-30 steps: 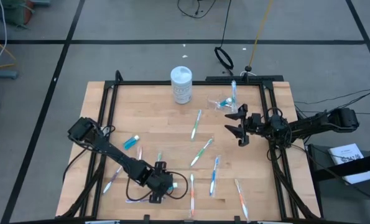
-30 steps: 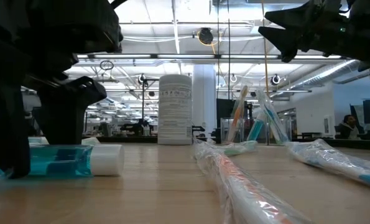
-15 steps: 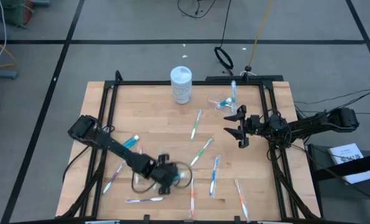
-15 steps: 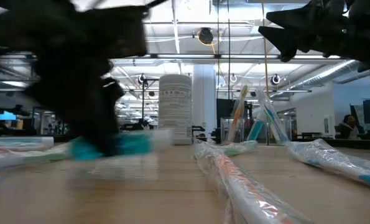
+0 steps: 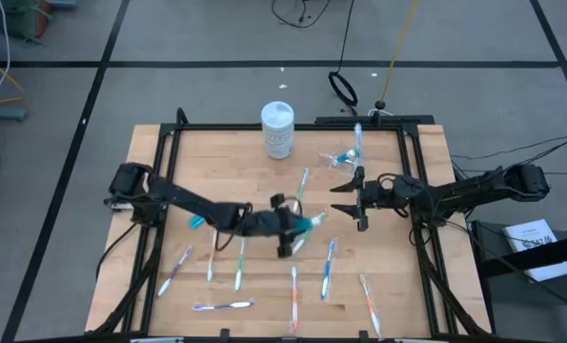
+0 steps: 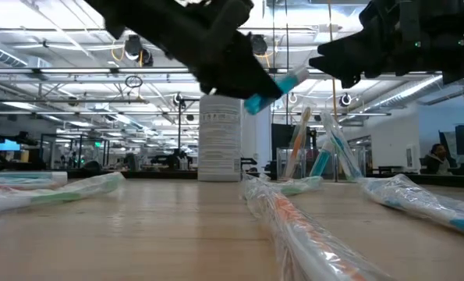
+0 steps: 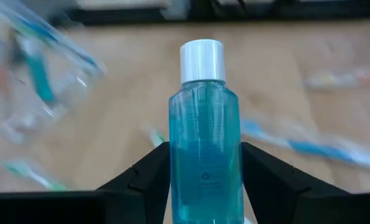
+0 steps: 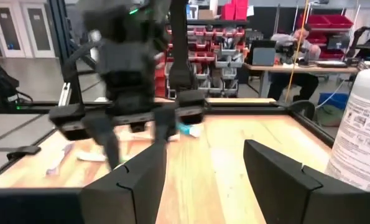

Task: Pick & Place toothbrushing station
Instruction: Put the mouthwash into the transparent mesh organizer

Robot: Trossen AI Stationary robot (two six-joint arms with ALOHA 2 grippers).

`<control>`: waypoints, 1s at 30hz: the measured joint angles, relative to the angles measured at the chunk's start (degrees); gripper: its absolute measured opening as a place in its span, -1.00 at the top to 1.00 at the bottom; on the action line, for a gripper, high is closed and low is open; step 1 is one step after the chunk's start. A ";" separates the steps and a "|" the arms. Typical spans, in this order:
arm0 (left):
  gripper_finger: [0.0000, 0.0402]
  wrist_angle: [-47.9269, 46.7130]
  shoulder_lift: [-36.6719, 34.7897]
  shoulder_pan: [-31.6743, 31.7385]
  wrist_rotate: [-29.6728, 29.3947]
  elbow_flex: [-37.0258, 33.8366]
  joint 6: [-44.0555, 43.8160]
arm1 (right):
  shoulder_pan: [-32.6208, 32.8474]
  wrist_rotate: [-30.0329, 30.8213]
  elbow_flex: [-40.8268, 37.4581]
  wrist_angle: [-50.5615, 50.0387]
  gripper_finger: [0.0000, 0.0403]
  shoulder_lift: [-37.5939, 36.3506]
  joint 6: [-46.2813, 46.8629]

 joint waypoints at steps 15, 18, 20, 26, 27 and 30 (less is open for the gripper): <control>0.06 26.35 -0.15 10.44 8.16 0.09 8.18 | 0.02 6.53 0.00 19.36 -0.01 4.71 11.52; 0.06 25.84 -0.13 11.57 9.94 0.09 7.02 | 0.33 6.48 0.00 25.96 -0.01 9.20 13.33; 0.06 25.48 -0.13 11.91 9.96 0.09 7.21 | 0.34 7.74 0.00 30.19 -0.02 12.30 14.39; 0.06 25.56 -0.13 11.74 10.22 0.09 7.33 | 0.33 10.68 0.79 36.81 0.00 19.02 14.14; 0.06 25.54 -0.13 11.79 10.17 0.09 7.37 | 0.33 10.66 1.40 36.94 0.00 19.77 13.91; 0.06 25.48 -0.13 11.84 10.16 0.10 7.40 | 0.31 10.71 3.95 37.01 0.00 21.93 11.46</control>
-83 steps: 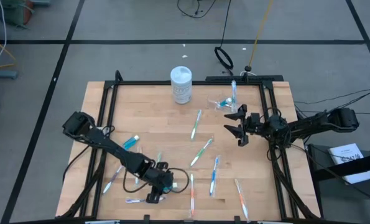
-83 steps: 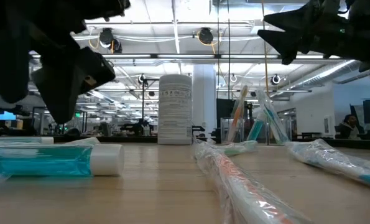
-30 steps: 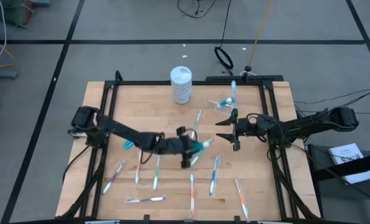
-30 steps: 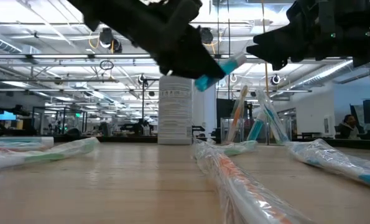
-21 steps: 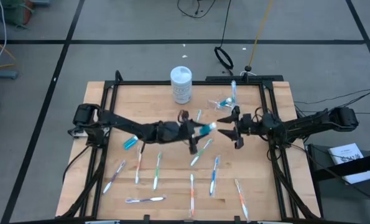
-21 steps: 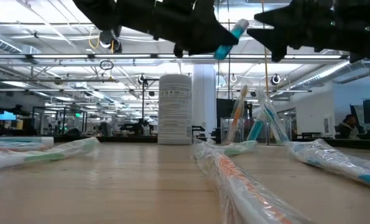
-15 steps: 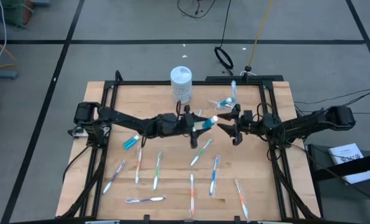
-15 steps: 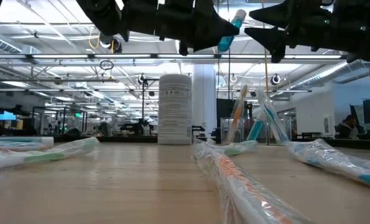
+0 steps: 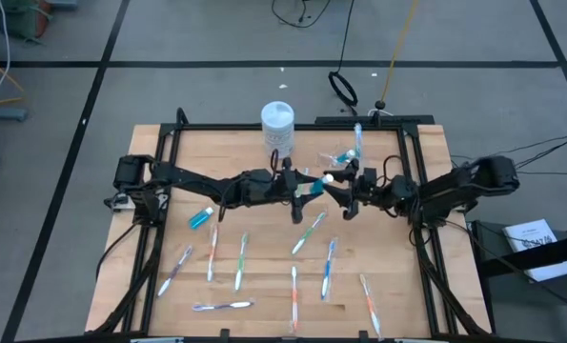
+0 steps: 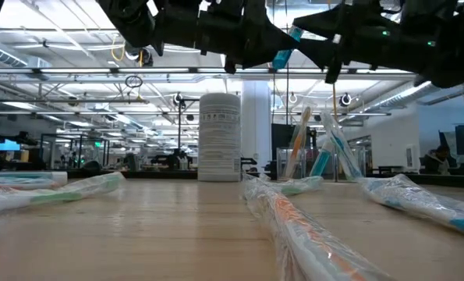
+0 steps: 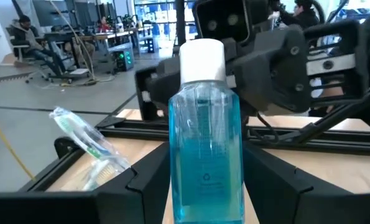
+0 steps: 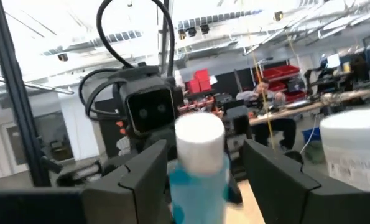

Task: Pick & Place toothbrushing station
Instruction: Put the mouthwash into the transparent mesh organizer

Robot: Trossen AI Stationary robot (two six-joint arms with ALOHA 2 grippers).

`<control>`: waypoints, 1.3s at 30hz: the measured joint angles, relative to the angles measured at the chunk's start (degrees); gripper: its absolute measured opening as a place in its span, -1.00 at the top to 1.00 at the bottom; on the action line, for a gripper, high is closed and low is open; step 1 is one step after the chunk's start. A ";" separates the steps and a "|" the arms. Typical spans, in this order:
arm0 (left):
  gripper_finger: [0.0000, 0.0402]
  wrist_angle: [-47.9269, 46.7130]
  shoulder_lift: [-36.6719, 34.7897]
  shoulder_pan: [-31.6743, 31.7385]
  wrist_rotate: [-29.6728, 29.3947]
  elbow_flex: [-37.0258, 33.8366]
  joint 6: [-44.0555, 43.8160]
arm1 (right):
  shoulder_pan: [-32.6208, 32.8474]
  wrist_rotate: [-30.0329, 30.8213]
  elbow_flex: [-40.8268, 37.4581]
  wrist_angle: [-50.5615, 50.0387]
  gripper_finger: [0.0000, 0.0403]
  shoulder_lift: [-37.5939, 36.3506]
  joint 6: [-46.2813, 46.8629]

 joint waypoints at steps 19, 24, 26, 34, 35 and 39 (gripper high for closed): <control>0.06 -0.34 0.00 -0.04 -0.17 0.04 -0.07 | 0.02 -0.10 2.43 0.42 0.37 2.40 -3.40; 0.06 -0.33 0.00 -0.05 -0.22 0.04 -0.10 | 0.02 -0.10 2.43 0.16 0.39 2.38 -3.39; 0.06 -0.31 0.00 -0.04 -0.47 0.04 -0.09 | 0.01 -0.09 2.43 -0.96 0.44 2.35 -3.40; 0.06 -8.11 -0.02 -0.22 -0.66 0.06 -0.29 | -0.47 -3.16 2.43 -11.76 0.71 2.37 -2.62; 0.06 -9.52 0.00 -0.22 -0.66 0.06 -0.26 | -0.46 -3.16 2.43 -12.64 0.71 2.37 -3.23; 0.06 -15.68 -0.01 -0.22 -0.66 0.06 -0.60 | -1.45 -2.70 2.43 -18.22 0.61 1.93 -4.33</control>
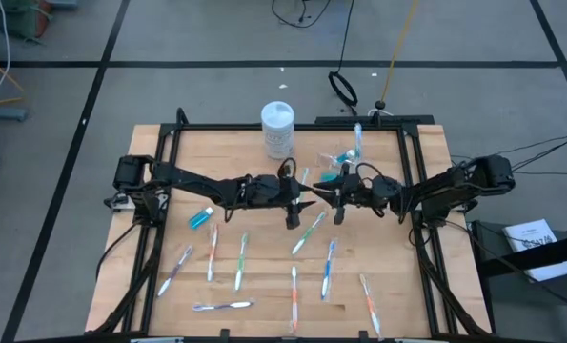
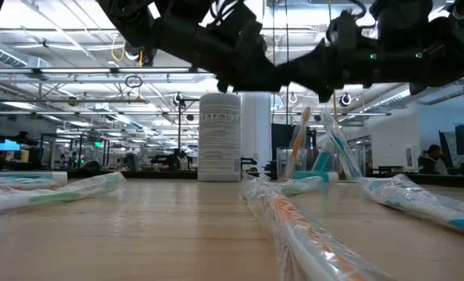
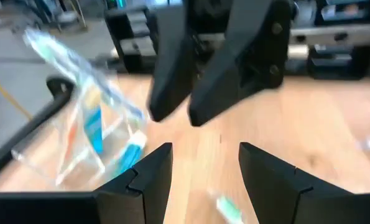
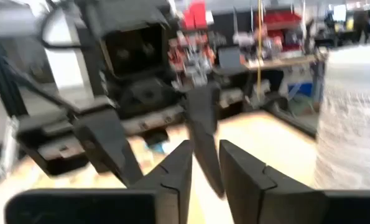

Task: Pick & Place toothbrushing station
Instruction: Put the mouthwash into the transparent mesh organizer

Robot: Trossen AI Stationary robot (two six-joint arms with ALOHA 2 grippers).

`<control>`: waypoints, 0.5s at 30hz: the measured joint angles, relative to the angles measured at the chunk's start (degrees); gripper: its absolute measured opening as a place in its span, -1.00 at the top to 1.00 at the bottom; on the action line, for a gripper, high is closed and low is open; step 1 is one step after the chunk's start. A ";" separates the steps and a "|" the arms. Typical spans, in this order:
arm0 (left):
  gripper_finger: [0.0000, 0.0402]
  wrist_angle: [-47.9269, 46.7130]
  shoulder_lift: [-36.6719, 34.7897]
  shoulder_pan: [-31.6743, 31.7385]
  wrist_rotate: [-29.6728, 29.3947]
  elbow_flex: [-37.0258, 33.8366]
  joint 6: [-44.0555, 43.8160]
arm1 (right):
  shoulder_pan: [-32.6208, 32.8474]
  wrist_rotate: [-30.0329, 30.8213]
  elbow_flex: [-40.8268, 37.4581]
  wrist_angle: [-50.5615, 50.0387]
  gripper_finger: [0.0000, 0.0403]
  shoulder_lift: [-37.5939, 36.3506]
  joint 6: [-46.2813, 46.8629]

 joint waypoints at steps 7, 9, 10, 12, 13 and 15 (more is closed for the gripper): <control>0.06 -7.49 0.01 0.00 -0.03 -0.02 -0.15 | -1.92 8.34 -0.04 -19.43 0.25 -1.78 -1.03; 0.06 -9.42 0.01 0.00 -0.06 -0.02 -0.17 | -2.41 10.72 -0.04 -26.28 0.18 -2.68 -1.21; 0.06 -10.01 0.00 0.00 -0.06 -0.02 -0.17 | -2.60 11.89 -0.05 -29.96 0.16 -3.35 -1.09; 0.06 -10.90 -0.01 0.00 -0.08 -0.02 -0.17 | -3.14 14.98 -0.05 -36.04 0.14 -4.22 -0.25; 0.06 -11.13 0.01 0.00 -0.10 -0.02 -0.17 | -3.39 16.63 -0.04 -39.01 0.13 -4.57 0.52; 0.06 -11.22 -0.01 0.00 -0.10 -0.02 -0.17 | -4.19 19.07 -0.07 -44.08 0.13 -4.92 2.57</control>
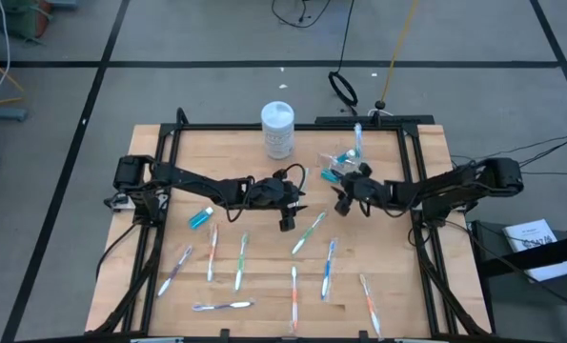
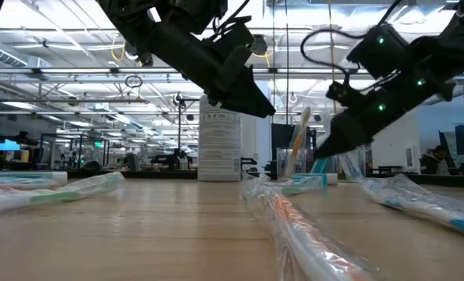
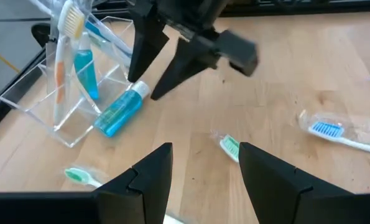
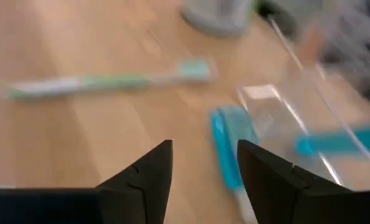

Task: Pick & Place toothbrushing station
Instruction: Put the mouthwash into the transparent mesh organizer

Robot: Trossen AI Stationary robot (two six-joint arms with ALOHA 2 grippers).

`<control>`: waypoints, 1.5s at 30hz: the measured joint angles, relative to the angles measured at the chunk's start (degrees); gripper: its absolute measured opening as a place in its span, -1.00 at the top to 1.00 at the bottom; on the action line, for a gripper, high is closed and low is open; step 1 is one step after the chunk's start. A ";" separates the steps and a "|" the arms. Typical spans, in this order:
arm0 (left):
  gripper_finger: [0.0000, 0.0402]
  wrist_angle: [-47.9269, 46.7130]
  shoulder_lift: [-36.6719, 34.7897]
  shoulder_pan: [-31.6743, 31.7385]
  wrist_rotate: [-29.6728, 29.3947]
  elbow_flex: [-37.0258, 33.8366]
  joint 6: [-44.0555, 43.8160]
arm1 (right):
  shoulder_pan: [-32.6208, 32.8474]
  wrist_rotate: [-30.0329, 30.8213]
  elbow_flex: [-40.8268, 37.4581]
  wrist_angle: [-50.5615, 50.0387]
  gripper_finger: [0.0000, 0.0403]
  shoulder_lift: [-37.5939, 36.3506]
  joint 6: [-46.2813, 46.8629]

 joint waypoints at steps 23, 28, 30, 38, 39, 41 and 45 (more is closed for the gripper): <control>0.06 0.76 0.02 0.65 0.00 0.00 1.25 | -10.20 -7.14 -2.23 1.17 0.12 6.49 2.43; 0.06 1.07 0.02 1.34 0.04 0.00 0.96 | -10.55 -7.41 -2.22 5.46 0.14 9.13 -0.45; 0.06 1.09 0.01 1.56 0.05 0.00 0.95 | -10.55 -7.51 -2.18 5.75 0.18 9.58 -1.34; 0.06 1.04 0.01 1.75 0.07 0.00 1.07 | -10.49 -8.95 -2.12 5.76 0.49 10.08 -3.11; 0.06 1.02 0.01 1.75 0.07 0.00 1.07 | -10.49 -8.95 -2.12 5.76 0.53 10.08 -3.28; 0.06 1.00 0.00 1.75 0.07 0.00 1.07 | -10.49 -8.93 -2.12 5.71 0.57 10.08 -3.34; 0.06 0.95 0.02 1.75 0.07 0.00 1.09 | -10.31 -9.10 -2.12 5.22 0.56 9.40 -3.31</control>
